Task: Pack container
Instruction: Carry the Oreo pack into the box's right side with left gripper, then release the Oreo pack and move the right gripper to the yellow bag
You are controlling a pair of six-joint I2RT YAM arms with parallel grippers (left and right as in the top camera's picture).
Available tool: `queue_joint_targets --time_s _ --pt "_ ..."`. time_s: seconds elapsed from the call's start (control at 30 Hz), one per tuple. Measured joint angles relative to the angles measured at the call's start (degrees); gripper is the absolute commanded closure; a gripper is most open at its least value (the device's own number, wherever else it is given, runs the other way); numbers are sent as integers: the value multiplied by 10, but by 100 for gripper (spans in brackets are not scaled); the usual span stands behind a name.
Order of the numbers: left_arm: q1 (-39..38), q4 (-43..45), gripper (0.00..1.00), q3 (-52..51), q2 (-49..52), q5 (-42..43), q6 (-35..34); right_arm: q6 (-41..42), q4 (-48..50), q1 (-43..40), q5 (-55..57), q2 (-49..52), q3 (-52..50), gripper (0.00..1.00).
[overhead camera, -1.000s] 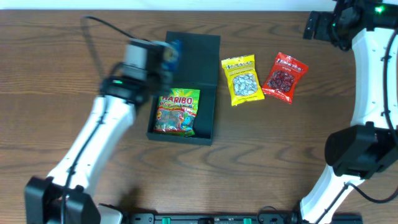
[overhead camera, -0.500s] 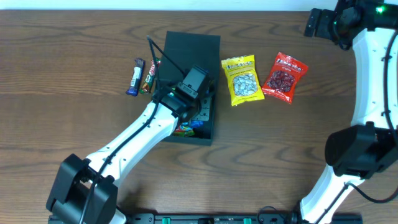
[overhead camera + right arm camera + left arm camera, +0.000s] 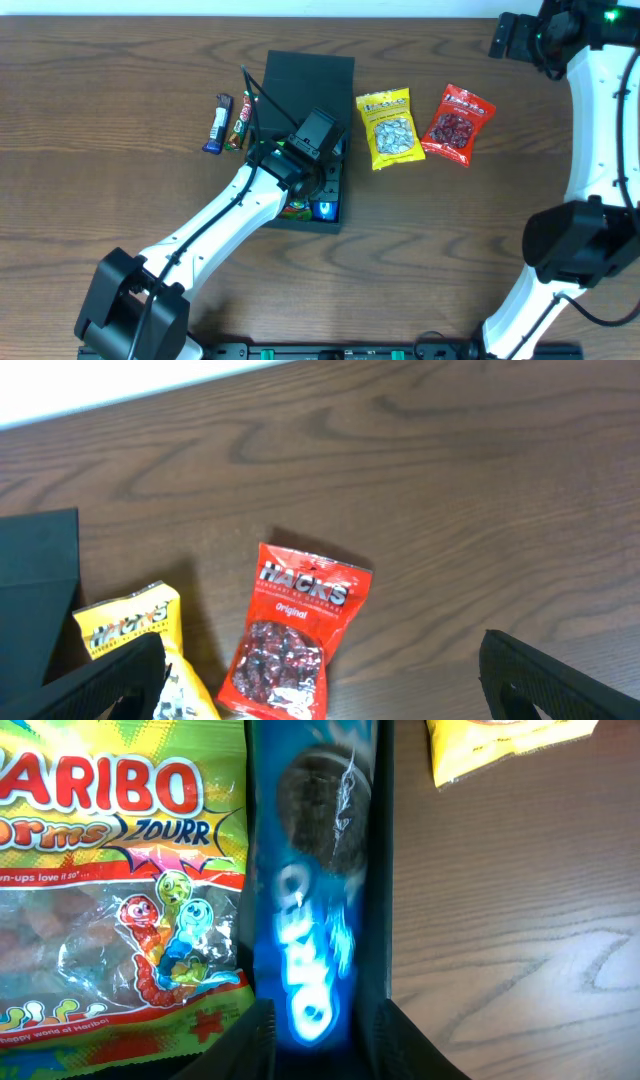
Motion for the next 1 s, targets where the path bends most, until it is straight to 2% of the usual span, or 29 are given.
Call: queue_joint_targets --time_s 0.07,0.27,0.4,0.43,0.5,0.6,0.7,0.83,1.0 --pt "0 -2 47 0 0 3 -2 0 2 0 0 0 0 1" --pt "1 2 47 0 0 6 0 0 5 0 0 0 0 1" --pt "14 -1 46 23 0 -40 11 0 5 0 0 0 0 1" --pt "23 0 43 40 0 -66 19 0 5 0 0 0 0 1" --pt "36 2 28 63 -4 -111 32 -7 7 0 -19 0 -2 1" --pt "74 6 23 94 -28 -207 59 -31 13 1 -83 3 -10 1" --pt "119 10 19 99 -52 -258 81 -53 20 10 -121 19 -12 1" --pt "203 12 13 99 -57 -290 96 -70 23 35 -153 61 -13 1" --pt "278 12 13 99 -56 -287 122 -78 25 64 -167 107 -18 1"
